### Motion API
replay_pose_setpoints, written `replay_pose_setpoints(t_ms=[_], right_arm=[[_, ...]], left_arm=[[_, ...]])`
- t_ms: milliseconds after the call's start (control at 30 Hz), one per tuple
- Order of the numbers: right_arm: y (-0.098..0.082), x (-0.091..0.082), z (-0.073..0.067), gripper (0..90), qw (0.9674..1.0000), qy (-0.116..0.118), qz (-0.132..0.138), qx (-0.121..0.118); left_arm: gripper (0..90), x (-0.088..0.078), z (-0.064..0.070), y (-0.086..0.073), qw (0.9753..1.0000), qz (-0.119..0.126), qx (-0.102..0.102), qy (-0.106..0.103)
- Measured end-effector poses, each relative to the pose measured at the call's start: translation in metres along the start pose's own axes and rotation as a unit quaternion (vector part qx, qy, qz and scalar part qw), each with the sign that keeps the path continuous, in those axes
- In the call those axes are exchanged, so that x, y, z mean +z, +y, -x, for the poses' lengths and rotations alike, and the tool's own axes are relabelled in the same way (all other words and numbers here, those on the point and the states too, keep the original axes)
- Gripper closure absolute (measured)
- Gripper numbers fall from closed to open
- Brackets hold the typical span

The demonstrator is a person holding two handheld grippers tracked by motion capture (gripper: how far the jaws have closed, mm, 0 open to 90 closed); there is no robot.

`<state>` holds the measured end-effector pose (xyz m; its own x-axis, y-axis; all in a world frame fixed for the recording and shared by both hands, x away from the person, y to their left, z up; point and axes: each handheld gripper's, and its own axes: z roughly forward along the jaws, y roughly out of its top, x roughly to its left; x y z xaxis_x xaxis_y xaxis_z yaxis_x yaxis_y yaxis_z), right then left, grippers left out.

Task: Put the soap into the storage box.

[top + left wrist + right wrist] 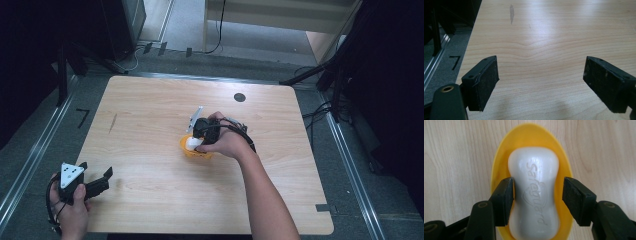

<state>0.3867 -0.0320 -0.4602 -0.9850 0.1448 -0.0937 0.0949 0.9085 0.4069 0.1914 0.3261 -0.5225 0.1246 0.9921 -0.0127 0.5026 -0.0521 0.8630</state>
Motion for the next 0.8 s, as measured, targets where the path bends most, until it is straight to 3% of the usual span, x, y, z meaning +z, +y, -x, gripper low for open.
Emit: replay_pose_setpoints(t_ms=[233, 433, 667, 800], right_arm=[[-0.004, -0.013, 0.003, 43.0, 0.9996, 0.002, 0.022, 0.017], [-0.013, -0.025, 0.004, 34.7, 0.9982, 0.0, 0.041, 0.043], [-0.035, -0.031, 0.0, 16.2, 0.9939, -0.009, 0.041, 0.102], [-0.051, -0.039, 0.0, 12.8, 0.9895, -0.017, 0.063, 0.129]], left_arm=[[13.8, 0.0, 0.0, 0.0, 1.0, 0.0, -0.001, 0.0], [13.8, 0.0, 0.0, 0.0, 1.0, 0.001, 0.0, 0.001], [13.9, 0.0, 0.0, 0.0, 1.0, -0.001, 0.001, 0.001], [13.9, 0.0, 0.001, 0.0, 1.0, 0.002, 0.003, 0.001]])
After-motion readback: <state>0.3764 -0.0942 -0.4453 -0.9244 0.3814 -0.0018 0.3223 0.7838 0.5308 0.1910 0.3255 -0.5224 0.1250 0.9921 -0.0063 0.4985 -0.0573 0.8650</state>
